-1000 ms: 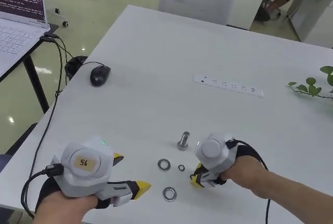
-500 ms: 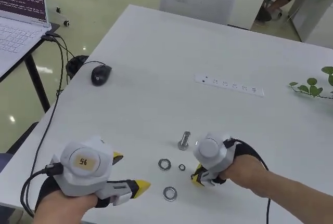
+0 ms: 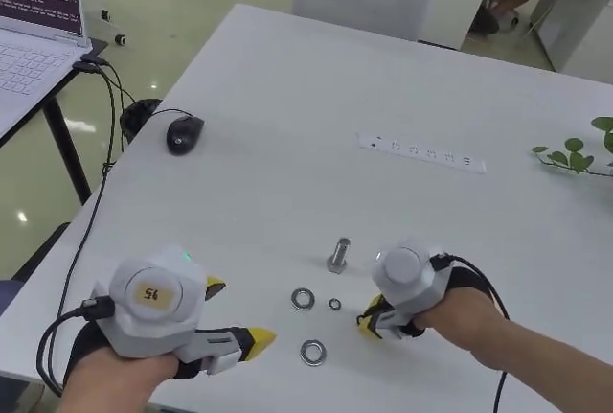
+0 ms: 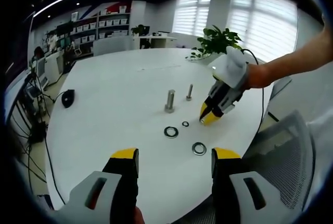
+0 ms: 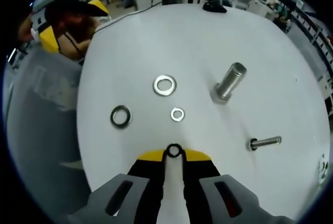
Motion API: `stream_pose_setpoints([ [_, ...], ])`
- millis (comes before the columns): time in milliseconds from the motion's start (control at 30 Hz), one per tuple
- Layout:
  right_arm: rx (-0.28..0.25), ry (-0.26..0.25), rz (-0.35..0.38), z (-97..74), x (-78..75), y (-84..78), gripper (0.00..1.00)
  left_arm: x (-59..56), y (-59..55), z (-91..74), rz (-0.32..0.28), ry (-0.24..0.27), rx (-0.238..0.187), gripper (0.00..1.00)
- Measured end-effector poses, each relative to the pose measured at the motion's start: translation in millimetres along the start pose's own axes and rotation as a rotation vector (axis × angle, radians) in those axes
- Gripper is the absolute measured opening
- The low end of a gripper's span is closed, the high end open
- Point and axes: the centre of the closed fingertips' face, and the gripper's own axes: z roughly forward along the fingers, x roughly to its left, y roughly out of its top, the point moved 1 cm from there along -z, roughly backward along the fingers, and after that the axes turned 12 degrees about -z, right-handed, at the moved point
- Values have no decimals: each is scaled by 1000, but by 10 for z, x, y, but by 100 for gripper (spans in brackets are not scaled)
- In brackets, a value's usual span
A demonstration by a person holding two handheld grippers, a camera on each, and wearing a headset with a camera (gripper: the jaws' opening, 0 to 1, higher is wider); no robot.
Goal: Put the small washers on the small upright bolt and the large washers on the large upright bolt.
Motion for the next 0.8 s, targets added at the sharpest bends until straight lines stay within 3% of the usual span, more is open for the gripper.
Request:
stream_pose_setpoints([
  [400, -37, -76, 140, -240, -255, -247, 13, -20, 14, 23, 10, -5, 7, 56],
  [800, -50, -155, 206, -534, -612, -426, 13, -50, 1, 47, 13, -14, 13, 56],
])
